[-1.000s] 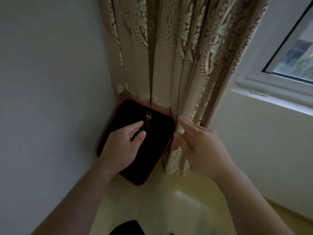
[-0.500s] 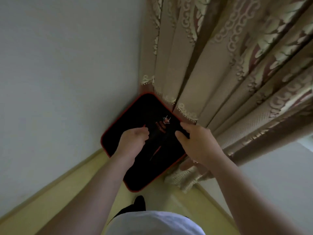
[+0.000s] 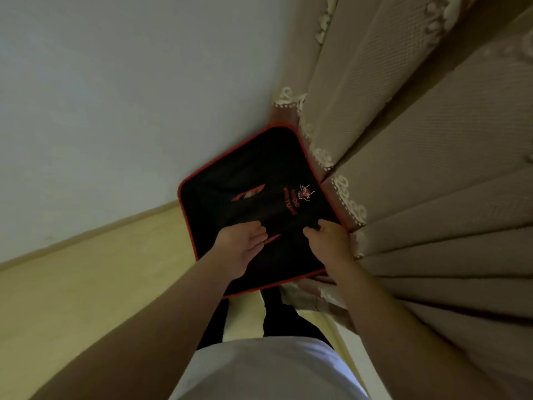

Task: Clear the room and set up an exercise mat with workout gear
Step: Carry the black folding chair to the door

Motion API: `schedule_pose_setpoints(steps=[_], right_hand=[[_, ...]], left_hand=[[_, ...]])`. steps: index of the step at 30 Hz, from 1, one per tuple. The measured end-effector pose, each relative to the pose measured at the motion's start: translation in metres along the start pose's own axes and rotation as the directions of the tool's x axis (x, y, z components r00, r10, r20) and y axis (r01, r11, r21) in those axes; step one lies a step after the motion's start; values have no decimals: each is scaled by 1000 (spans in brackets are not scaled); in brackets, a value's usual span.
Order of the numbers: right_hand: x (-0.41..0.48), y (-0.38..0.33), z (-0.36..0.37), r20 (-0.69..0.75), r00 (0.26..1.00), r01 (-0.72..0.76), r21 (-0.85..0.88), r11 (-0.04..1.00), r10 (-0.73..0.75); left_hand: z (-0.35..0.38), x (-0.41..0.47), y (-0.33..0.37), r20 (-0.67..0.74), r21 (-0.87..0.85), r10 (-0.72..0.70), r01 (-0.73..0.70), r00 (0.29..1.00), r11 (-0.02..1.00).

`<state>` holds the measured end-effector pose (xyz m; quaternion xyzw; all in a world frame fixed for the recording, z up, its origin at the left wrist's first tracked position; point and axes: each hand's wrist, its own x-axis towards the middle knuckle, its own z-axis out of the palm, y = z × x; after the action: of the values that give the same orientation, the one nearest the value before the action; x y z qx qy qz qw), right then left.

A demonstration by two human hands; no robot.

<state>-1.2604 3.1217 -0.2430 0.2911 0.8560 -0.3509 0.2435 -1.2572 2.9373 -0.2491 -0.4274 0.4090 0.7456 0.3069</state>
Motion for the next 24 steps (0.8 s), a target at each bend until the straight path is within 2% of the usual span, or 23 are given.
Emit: schedule_pose_setpoints(steps=[2,5,11,18,24], right_hand=[[28,17,-5,12,995,-99,34,995,98],[69,44,-13,41,983,-181,14,983,180],[125,80,-22,14,996,-86,-140,986,89],[169,88,-15,122,967,-181,-297,938,225],[183,87,-4,31,954,-289,-178,941,299]], left_hand=[[16,19,-9,-2,-71,-56,56,998,996],[37,41,-22,-76,-89,-110,103,991,991],[67,63,-36,-101,-64,-155,149,983,987],[73,78,-48,-190,-10,-171,172,967,985],[74,76,-54,-207,-7,-182,185,961,983]])
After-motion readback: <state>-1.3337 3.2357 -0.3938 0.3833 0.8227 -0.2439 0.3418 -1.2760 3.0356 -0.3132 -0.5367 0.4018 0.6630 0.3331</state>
